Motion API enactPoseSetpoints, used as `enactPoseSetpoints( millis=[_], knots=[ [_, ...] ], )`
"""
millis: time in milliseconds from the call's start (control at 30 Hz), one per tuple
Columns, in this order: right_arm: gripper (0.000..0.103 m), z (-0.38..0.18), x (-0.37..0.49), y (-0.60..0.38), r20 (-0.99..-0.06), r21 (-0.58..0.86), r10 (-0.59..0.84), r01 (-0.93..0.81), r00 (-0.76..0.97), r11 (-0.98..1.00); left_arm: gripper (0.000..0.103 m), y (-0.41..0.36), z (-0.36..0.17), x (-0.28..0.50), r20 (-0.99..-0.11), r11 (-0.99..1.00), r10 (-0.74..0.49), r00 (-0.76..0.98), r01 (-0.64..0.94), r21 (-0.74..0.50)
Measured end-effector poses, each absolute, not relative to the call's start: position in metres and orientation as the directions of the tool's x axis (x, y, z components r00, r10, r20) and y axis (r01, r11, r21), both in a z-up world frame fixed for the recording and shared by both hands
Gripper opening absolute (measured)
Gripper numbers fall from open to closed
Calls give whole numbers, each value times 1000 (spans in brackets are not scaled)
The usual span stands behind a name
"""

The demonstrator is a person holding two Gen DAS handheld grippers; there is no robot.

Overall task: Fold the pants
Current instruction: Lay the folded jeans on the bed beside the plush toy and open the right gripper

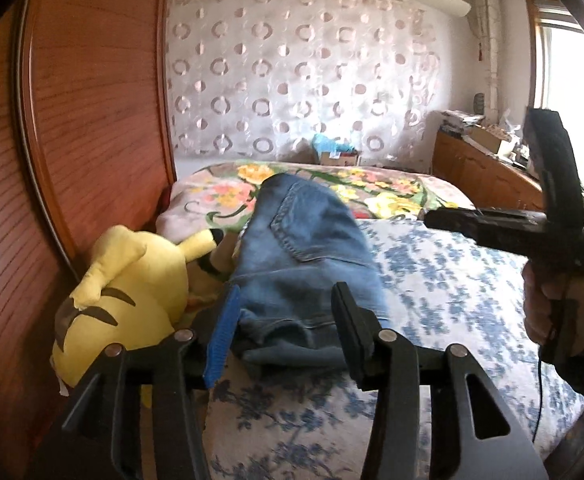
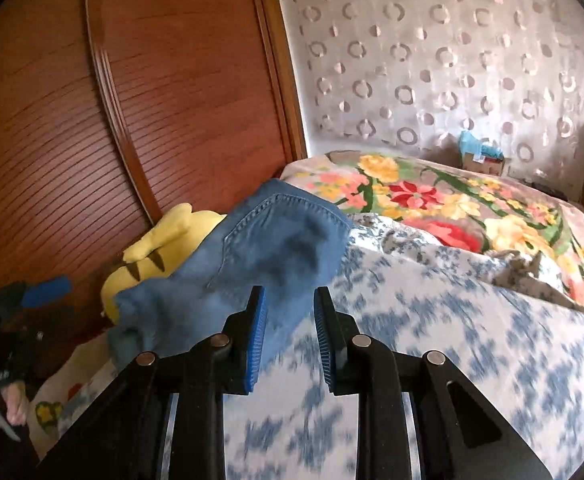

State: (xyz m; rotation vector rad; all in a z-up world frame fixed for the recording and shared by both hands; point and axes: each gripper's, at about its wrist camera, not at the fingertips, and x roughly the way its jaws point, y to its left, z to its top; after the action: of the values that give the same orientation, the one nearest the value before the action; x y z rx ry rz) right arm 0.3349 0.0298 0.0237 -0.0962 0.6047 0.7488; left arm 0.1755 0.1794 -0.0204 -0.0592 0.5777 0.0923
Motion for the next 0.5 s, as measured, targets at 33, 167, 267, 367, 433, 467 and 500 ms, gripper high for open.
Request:
enactPoseSetpoints(
  millis=[33,167,267,367,433,467,500],
  knots=[
    [25,26,325,19,-542,123,608,-660,581,741,48,176,-18,173,-544,995,69,836,-99,-26],
    [25,33,292,-14,-520,125,599,-640,609,758,67,158,-8,162,-525,997,50,850,-72,-21],
    [25,39,267,-37,-501,113,585,-621,638,775,76,143,-1,155,-507,999,32,861,-49,-20],
    [25,40,248,-60,-487,129,580,-603,653,787,81,128,3,151,-500,1000,14,866,-22,-10],
    [25,43,234,-72,-473,127,574,-593,669,795,86,118,6,148,-493,1000,-6,870,4,-6],
    [25,43,229,-76,-468,119,566,-586,679,801,90,113,7,147,-489,1000,-14,872,12,-6],
    [25,45,224,-82,-462,115,561,-580,687,806,91,108,9,145,-486,1000,-22,874,23,-6]
  ],
)
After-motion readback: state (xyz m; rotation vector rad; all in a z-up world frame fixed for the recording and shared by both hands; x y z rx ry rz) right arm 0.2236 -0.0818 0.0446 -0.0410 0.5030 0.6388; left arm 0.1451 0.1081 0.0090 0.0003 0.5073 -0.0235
